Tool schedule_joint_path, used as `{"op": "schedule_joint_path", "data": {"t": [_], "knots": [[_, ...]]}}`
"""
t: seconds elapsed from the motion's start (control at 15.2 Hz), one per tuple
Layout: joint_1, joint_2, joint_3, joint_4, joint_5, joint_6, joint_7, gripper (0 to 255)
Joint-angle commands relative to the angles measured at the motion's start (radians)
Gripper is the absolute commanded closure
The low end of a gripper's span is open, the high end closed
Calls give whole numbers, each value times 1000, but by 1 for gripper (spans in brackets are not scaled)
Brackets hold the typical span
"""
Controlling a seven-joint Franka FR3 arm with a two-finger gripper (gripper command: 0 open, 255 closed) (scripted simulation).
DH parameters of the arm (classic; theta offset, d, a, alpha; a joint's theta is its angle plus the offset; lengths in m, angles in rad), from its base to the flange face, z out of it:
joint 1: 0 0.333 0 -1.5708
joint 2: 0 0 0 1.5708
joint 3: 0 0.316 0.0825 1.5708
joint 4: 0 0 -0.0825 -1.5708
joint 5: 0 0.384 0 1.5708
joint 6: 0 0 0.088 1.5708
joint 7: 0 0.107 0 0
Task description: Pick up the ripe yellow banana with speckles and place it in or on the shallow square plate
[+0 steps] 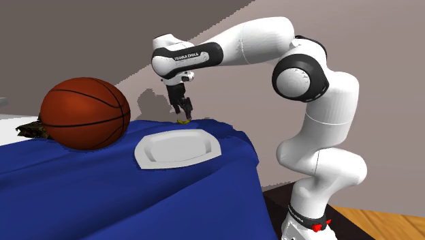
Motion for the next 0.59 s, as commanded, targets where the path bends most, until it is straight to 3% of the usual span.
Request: {"op": "schedule_joint_path", "data": {"t": [0.0,0.26,0.53], "knots": [[-20,-4,17,-14,6,20,3,0],[-7,-4,8,-81,6,82,3,0],[-7,-4,8,-81,6,82,3,0]]}}
